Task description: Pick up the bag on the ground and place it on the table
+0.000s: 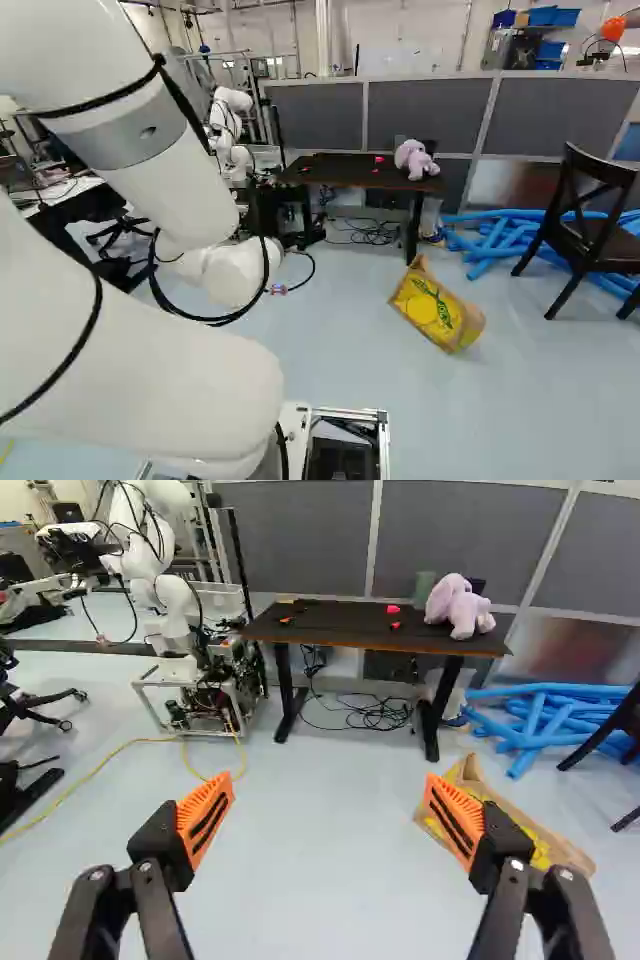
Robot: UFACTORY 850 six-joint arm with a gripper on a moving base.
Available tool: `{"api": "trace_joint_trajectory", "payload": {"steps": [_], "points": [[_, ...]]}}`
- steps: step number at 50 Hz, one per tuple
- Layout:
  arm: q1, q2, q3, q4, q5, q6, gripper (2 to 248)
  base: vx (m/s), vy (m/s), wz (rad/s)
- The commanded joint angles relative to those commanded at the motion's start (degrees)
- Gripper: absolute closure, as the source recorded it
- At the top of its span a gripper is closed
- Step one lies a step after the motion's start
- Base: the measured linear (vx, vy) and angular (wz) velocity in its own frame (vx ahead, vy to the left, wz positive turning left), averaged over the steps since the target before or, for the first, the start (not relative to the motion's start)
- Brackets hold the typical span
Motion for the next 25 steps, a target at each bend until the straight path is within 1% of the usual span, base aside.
{"api": "trace_joint_trajectory", "payload": {"steps": [17, 25], "points": [[0.0, 0.0, 0.0, 0.0, 0.0, 0.0, 3, 0.0, 0.0, 0.0], [0.0, 0.0, 0.0, 0.0, 0.0, 0.0, 3, 0.044, 0.0, -0.003]]}}
